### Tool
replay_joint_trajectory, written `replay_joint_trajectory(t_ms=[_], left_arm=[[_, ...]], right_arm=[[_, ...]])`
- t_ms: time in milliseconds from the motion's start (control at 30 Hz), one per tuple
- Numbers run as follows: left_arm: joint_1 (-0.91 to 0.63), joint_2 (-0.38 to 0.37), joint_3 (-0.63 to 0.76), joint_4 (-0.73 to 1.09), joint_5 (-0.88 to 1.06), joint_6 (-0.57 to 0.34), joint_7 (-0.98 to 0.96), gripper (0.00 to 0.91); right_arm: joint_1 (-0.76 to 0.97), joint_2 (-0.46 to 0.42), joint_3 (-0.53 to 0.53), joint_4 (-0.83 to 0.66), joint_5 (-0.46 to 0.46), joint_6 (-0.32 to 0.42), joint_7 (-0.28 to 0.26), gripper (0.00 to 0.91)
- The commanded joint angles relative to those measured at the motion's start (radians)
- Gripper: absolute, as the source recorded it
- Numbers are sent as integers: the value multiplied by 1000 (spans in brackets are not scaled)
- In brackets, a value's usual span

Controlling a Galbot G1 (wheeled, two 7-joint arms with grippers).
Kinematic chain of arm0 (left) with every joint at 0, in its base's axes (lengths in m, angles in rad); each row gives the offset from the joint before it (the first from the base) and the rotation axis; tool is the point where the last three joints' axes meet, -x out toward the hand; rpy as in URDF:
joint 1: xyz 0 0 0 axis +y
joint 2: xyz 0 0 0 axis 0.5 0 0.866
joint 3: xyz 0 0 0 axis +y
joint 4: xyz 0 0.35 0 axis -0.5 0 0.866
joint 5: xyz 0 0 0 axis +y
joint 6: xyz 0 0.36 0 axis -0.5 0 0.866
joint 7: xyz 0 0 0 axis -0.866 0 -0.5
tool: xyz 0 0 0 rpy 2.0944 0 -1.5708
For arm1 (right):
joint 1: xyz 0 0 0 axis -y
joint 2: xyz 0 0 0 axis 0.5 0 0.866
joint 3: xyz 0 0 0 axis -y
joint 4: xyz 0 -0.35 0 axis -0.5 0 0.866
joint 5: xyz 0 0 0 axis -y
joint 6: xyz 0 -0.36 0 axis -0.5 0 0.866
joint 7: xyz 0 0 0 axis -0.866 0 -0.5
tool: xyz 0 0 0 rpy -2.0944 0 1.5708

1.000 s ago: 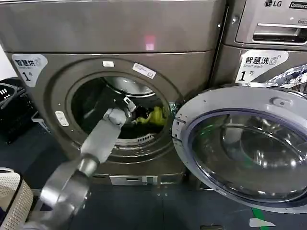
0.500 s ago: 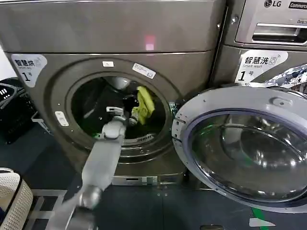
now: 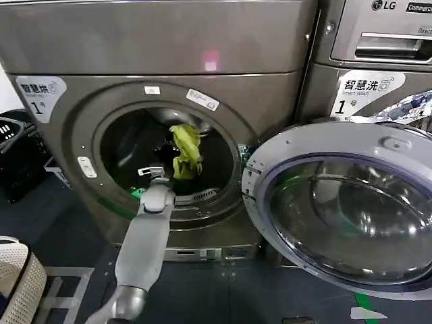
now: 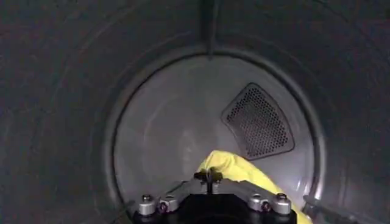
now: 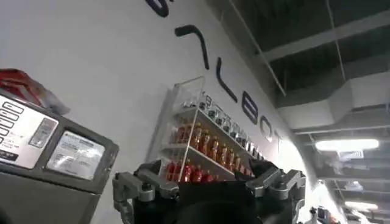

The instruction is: Grasp the clothes from the dryer.

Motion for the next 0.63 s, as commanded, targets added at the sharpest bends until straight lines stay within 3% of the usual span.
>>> replay_joint_trajectory(t_ms=[33,633], left_arm=[[8,-6,-10,-5,10,-6,-18,0],[20,3,-3,-16,6,-1,-11,0]], right_arm=[[-1,0,6,-1,3,5,-4,907],[7,6,12,12,4,-2,-27,907]])
